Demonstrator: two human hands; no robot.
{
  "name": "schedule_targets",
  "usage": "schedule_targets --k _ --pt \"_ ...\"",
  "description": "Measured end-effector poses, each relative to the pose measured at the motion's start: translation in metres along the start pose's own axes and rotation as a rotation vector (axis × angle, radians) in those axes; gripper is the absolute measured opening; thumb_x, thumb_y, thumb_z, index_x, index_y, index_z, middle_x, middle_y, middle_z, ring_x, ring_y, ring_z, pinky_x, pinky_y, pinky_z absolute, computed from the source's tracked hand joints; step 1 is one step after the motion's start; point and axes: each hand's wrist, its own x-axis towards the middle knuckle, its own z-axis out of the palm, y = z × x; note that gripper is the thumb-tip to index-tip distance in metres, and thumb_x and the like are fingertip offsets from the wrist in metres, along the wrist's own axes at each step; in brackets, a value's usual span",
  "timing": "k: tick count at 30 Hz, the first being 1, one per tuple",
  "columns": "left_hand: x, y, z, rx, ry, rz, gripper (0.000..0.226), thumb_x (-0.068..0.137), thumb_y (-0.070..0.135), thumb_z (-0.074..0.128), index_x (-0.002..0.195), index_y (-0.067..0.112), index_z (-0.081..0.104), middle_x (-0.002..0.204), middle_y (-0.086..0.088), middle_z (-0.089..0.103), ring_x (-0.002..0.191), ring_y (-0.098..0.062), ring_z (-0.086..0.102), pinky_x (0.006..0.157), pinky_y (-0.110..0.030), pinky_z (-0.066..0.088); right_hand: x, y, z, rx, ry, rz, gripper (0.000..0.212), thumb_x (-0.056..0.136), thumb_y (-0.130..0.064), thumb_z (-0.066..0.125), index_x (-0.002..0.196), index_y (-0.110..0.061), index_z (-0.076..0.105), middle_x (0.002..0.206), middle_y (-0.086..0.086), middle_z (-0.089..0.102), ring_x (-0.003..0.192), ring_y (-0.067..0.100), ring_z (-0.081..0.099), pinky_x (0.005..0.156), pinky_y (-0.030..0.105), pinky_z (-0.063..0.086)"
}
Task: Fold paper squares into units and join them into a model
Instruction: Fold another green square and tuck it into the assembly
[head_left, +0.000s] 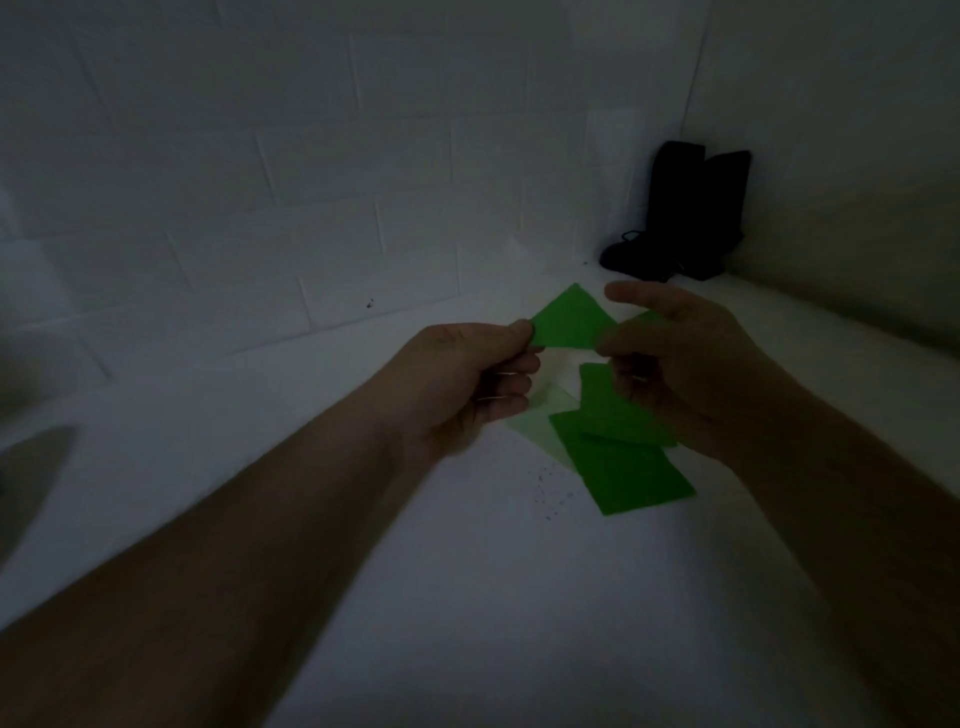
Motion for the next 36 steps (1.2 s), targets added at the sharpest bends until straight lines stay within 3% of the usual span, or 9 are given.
schedule_targets --k 4,8,10,15,20,24,28,31,36 --pt "0.000 -0.003 -0.001 0.225 -0.036 0.047 0.015 0.095 0.013 0.068 0.095 0.001 0.076 0.074 -0.005 0.068 0.067 -0.014 0.060 0.063 -0.023 0.056 0.002 -0.001 -0.002 0.086 0.058 -0.010 0.045 0.088 0.000 0.070 0.127 -0.019 0.060 0.082 0.010 0.064 0.061 0.013 0.059 0.058 0.028 0.049" --pt "-0.002 -0.008 0.002 0.352 -0.153 0.057 0.013 0.090 0.005 0.072 0.078 0.003 0.074 0.071 -0.012 0.064 0.067 -0.017 0.058 0.062 -0.022 0.051 0.002 0.001 -0.001 0.092 0.021 -0.030 0.051 0.086 -0.001 0.072 0.132 -0.018 0.058 0.069 0.007 0.064 0.055 0.013 0.056 0.054 0.027 0.048" --pt "-0.002 -0.008 0.003 0.322 -0.156 0.068 0.005 0.090 0.006 0.072 0.088 0.003 0.075 0.076 -0.012 0.065 0.072 -0.018 0.059 0.065 -0.022 0.051 0.000 0.001 0.000 0.058 -0.001 -0.045 0.052 0.086 0.000 0.072 0.132 -0.020 0.059 0.065 0.006 0.060 0.054 0.012 0.055 0.055 0.027 0.049" --pt "-0.003 -0.006 -0.001 0.223 -0.155 0.049 0.019 0.087 0.005 0.074 0.105 0.005 0.076 0.076 -0.003 0.072 0.065 -0.008 0.065 0.061 -0.018 0.055 -0.004 0.001 0.005 0.032 -0.006 -0.084 0.054 0.086 -0.003 0.073 0.133 -0.024 0.058 0.073 0.009 0.054 0.055 0.009 0.057 0.059 0.023 0.054" --pt "-0.002 -0.005 -0.001 0.172 -0.114 0.020 0.026 0.083 0.007 0.076 0.109 0.003 0.074 0.073 -0.003 0.071 0.061 -0.008 0.063 0.055 -0.017 0.053 -0.007 0.009 0.010 -0.022 -0.106 -0.061 0.076 0.070 -0.015 0.082 0.140 -0.024 0.053 0.077 0.005 0.076 0.076 0.018 0.071 0.080 0.035 0.060" --pt "-0.004 -0.005 0.000 0.200 -0.116 0.037 0.018 0.085 0.003 0.075 0.103 0.003 0.074 0.071 -0.002 0.070 0.057 -0.006 0.060 0.049 -0.016 0.047 -0.009 0.016 0.017 -0.108 -0.146 -0.070 0.059 0.080 0.003 0.077 0.130 -0.020 0.058 0.078 0.011 0.074 0.072 0.022 0.065 0.072 0.037 0.055" --pt "-0.007 -0.003 0.002 0.206 -0.124 0.015 0.013 0.088 0.002 0.073 0.100 0.006 0.074 0.063 0.003 0.067 0.050 -0.003 0.057 0.046 -0.014 0.043 -0.007 0.015 0.012 -0.136 -0.115 -0.116 0.067 0.070 -0.003 0.083 0.131 -0.018 0.059 0.061 0.006 0.064 0.063 0.021 0.060 0.074 0.042 0.051" --pt "-0.009 0.000 0.003 0.189 -0.144 -0.009 0.017 0.090 0.002 0.070 0.107 0.005 0.074 0.061 0.004 0.067 0.047 -0.002 0.055 0.044 -0.013 0.043 -0.006 0.016 0.010 -0.174 -0.129 -0.140 0.077 0.070 -0.007 0.083 0.139 -0.023 0.053 0.064 0.005 0.067 0.068 0.022 0.064 0.078 0.043 0.055" --pt "-0.011 0.000 0.004 0.191 -0.170 -0.023 0.021 0.091 0.000 0.068 0.112 0.001 0.072 0.063 0.004 0.068 0.048 -0.002 0.055 0.043 -0.013 0.042 -0.002 0.016 0.006 -0.131 -0.126 -0.134 0.073 0.073 -0.002 0.081 0.138 -0.026 0.056 0.066 0.005 0.064 0.069 0.022 0.063 0.078 0.043 0.055"
